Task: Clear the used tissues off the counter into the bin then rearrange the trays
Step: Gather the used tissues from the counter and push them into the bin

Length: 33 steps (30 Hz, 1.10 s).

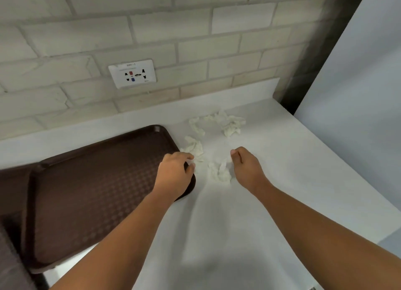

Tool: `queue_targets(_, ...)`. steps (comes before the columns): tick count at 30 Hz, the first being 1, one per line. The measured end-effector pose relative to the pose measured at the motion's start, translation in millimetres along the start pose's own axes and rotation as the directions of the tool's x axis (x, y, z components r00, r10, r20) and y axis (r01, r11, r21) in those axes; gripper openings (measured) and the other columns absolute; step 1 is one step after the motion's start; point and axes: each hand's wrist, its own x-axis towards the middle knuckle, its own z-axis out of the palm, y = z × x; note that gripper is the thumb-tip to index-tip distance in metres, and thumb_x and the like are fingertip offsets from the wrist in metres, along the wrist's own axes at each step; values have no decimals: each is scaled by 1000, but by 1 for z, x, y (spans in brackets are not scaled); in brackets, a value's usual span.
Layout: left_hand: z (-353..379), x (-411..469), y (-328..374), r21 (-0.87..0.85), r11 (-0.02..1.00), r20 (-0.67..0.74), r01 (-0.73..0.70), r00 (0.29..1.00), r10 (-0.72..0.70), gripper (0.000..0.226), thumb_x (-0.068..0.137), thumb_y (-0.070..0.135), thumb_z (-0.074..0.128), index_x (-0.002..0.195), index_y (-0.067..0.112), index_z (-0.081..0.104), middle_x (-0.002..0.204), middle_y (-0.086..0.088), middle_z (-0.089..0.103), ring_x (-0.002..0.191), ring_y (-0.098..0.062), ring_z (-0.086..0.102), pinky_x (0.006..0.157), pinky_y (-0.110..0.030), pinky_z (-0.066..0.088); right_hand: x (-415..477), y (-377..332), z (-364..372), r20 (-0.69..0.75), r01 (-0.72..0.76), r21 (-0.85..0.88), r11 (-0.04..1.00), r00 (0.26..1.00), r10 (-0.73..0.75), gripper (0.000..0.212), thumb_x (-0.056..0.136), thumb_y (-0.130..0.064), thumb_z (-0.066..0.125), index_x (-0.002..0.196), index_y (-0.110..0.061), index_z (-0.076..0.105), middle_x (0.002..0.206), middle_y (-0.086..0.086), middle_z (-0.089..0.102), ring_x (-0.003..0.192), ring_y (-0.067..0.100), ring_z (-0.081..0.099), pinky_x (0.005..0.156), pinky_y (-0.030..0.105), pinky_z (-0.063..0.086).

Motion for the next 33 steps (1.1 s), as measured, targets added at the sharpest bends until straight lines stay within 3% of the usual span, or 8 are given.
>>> queue_targets(3,10,7,13,51,997,97,-60,994,55,31,97,33,57,126,22,63,125,2,63,118,-22,50,100,-37,42,-4,7,-17,-9,-54,15,998,998,54,35,98,-47,48,87,-13,43,70,1,50,64,15,49,61,28,41)
queue_targets(6,24,9,27,34,991,179,-127,977,119,32,98,33,57,128,22,61,127,2,60,119,-20,48,101,-32,41,-8,19,-30,-26,-72,1,997,997,72,23,99,-31,50,87,-13,43,81,4,62,71,20,61,62,31,46)
queue_targets(10,53,11,39,46,974,251,-220,947,201,41,94,39,61,131,22,58,137,2,54,126,-23,43,107,-30,35,-17,26,-46,-47,-146,238,960,986,161,21,101,-10,40,81,-15,37,88,15,70,67,32,69,54,30,52)
queue_targets(14,81,9,47,187,950,321,-252,929,183,45,97,46,52,138,28,51,146,0,42,130,-24,36,110,-34,34,-28,37,-62,-58,-216,187,958,971,230,14,103,-28,42,94,-17,40,72,9,60,46,35,58,47,44,56)
queue_targets(18,95,-3,47,153,939,226,-307,936,270,25,97,9,53,116,20,66,119,0,56,105,-20,49,88,-32,49,-46,49,-77,-173,-147,-37,988,975,138,32,101,-43,40,88,-14,43,66,2,47,58,17,45,53,29,37)
queue_targets(21,101,-10,46,81,960,223,-268,944,244,33,92,-4,51,110,18,67,107,0,59,97,-18,56,81,-27,48,-61,60,-89,-146,-185,60,981,970,192,41,102,-41,38,71,-16,35,65,-1,38,63,17,40,62,32,33)
queue_targets(28,88,-38,120,-125,991,265,-51,961,83,22,97,20,45,84,15,62,83,4,63,79,-18,57,69,-28,39,-109,77,-139,-100,-227,48,973,968,231,16,94,-15,49,90,-14,65,74,-4,61,60,14,53,58,23,41)
queue_targets(33,100,-74,193,-128,987,292,-93,948,127,57,98,48,47,55,14,33,50,2,38,51,-17,39,52,-30,30,-149,99,-185,-86,-249,58,967,963,254,22,92,-5,45,92,-17,63,79,0,68,70,17,59,62,21,44)
